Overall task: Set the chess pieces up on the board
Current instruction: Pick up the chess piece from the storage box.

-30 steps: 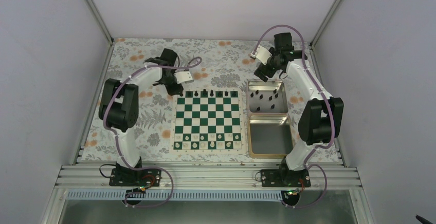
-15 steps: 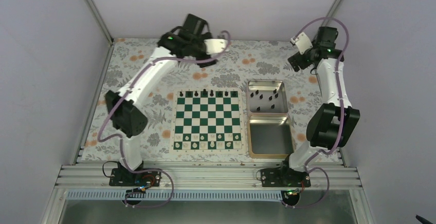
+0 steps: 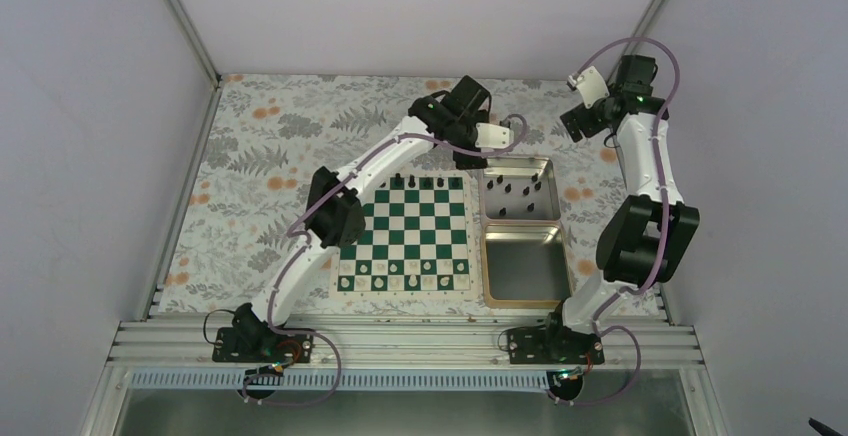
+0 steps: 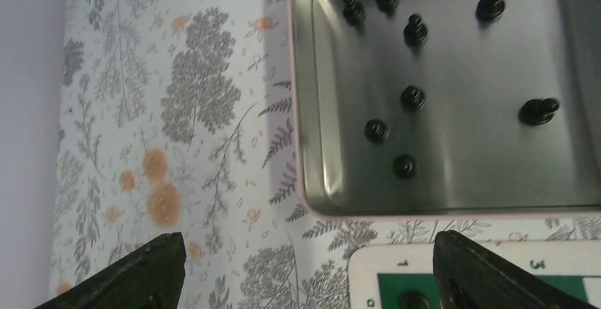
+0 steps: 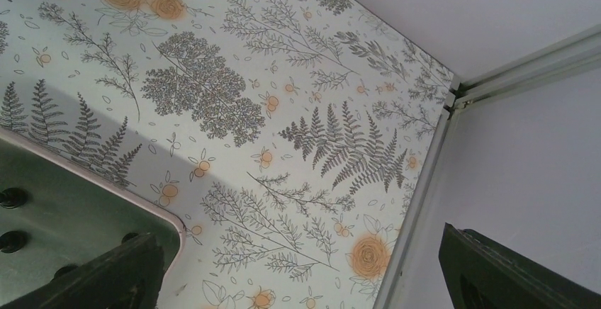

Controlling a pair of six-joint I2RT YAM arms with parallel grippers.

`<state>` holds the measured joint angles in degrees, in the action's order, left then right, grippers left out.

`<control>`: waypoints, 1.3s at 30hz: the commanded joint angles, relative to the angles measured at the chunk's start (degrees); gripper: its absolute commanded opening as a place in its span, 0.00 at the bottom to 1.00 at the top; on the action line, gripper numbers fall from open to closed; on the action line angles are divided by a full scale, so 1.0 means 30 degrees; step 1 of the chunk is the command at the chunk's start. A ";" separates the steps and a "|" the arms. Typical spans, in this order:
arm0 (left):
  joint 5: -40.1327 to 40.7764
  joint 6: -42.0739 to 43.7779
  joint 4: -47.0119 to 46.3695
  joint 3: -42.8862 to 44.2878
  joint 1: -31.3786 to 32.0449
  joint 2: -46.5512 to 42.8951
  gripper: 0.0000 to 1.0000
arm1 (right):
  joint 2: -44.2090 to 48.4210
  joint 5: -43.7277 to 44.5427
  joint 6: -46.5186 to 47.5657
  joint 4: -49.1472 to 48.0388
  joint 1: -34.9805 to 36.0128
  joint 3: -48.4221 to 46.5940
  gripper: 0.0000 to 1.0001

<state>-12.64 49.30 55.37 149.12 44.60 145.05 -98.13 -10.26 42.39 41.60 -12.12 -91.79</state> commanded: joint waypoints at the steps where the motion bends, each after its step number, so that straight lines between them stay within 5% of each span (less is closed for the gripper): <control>1: -0.1288 0.0210 -0.1889 -0.0645 0.0441 -0.0740 0.87 | -0.0325 -0.0488 -0.0478 -0.0457 -0.0221 0.0214 1.00; 17: -0.1574 0.0106 -0.2097 -0.0415 0.1743 0.1608 0.73 | -0.0436 -0.1497 -0.0353 0.0040 -0.0190 0.0225 1.00; 39: -0.1270 0.0394 -0.3789 -0.0796 0.2278 0.3746 0.73 | -0.0220 -0.2823 -0.0317 0.0676 0.0267 -0.0137 1.00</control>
<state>-17.32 49.54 45.41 146.54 50.57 154.82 -99.53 -16.58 41.95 43.18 -11.94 -91.33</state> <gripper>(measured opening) 0.726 0.999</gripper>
